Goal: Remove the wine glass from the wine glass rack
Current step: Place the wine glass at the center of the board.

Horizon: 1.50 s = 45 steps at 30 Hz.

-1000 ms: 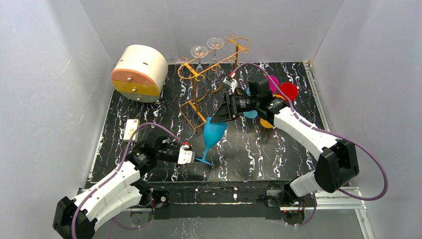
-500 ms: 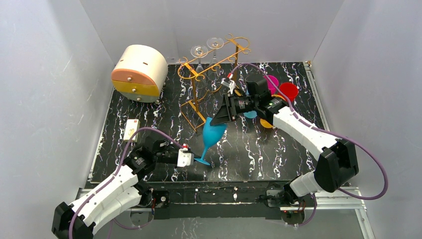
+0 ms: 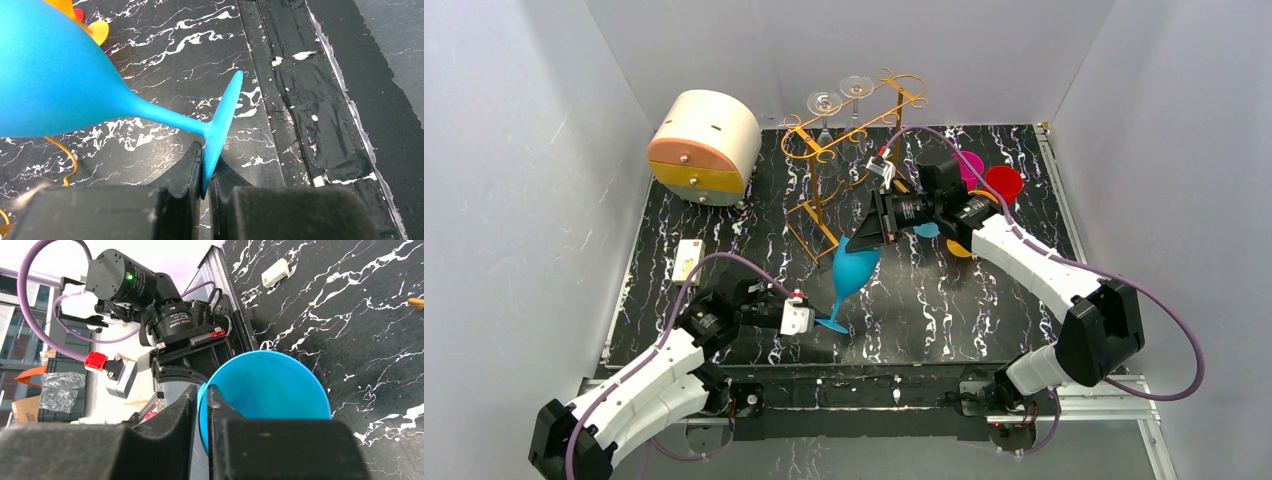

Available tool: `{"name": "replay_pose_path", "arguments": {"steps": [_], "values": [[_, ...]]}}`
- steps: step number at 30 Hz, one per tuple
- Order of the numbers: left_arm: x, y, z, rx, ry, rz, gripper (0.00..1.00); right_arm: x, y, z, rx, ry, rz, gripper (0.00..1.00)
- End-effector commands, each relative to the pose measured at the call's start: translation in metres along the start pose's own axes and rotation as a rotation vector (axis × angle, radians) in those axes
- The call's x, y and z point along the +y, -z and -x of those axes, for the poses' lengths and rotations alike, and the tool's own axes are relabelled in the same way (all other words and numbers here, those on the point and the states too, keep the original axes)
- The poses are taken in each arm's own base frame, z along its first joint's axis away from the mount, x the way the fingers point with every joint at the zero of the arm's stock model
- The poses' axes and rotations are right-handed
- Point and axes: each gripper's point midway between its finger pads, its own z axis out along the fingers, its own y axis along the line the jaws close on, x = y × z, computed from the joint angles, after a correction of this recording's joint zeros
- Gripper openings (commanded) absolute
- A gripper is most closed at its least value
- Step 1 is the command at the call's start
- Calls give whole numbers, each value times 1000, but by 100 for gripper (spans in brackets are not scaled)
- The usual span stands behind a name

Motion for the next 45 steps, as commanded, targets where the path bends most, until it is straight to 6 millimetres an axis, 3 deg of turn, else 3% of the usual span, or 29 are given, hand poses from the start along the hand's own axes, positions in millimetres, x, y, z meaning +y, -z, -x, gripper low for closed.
{"name": "replay_pose_path", "arguments": {"steps": [1,10,21,26,36,40,45], "values": [[9,1,-4,30,37,31,0,36,1,-7,44,54,96,17],[9,2,-5,38,35,31,0,38,3,-8,42,64,92,2],[10,3,-3,37,25,40,0,37,6,-7,19,99,60,1],[6,2,2,6,33,19,16,35,6,-6,6,112,42,1],[9,1,10,-26,64,34,31,29,8,-3,-21,125,-8,1],[11,2,11,-20,76,47,55,25,9,-2,-40,136,-38,1],[15,4,10,-7,81,69,61,24,9,-2,-43,147,-41,1]]}}
